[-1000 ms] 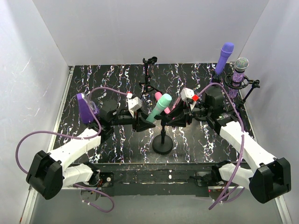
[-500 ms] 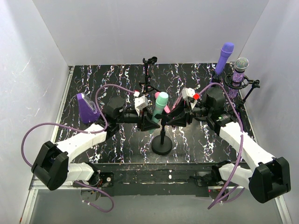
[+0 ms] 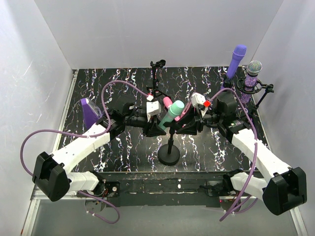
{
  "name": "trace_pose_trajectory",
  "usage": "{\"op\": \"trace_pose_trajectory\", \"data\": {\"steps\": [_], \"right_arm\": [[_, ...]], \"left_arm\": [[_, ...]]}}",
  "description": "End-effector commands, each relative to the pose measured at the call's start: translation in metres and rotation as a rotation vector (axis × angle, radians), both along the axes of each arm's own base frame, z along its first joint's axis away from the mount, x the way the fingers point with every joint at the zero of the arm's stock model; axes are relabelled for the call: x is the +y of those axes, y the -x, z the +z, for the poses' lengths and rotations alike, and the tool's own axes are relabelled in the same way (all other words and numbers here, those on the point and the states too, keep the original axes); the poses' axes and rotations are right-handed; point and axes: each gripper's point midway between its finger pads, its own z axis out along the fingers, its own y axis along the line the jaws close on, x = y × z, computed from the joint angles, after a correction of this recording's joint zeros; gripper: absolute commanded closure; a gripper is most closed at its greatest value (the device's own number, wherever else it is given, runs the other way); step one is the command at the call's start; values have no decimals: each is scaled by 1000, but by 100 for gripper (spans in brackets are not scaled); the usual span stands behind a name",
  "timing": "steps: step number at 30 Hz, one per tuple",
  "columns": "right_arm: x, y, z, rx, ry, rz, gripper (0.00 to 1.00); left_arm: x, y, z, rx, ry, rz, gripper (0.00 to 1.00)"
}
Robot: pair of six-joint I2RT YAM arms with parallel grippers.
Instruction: Attach the microphones to the stand
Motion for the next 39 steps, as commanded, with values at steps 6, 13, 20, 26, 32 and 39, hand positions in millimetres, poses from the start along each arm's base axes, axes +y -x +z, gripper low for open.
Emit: {"op": "trace_pose_trajectory", "data": {"steps": [6,13,20,26,32,39], "right_arm": [[1,6,4,51,8,29,98],[0,8,3,43,5,30,98],[-3,8,5,26,7,14,66],[-8,6,7,11,12,-8,39],[-10,7,9,-1,8,-11,26],[-14,13,8,10,15,-2,21]], "left_arm": [[-17,14,20,-82,30,-92,100],[-26,14,17,-82,30,-100,100],[-15,9,15,-102,11,-12,98],[-5,7,26,-130,37,72,63],[1,8,37,-142,66,113,30],[10,15,46,-158,77,125,4]]}}
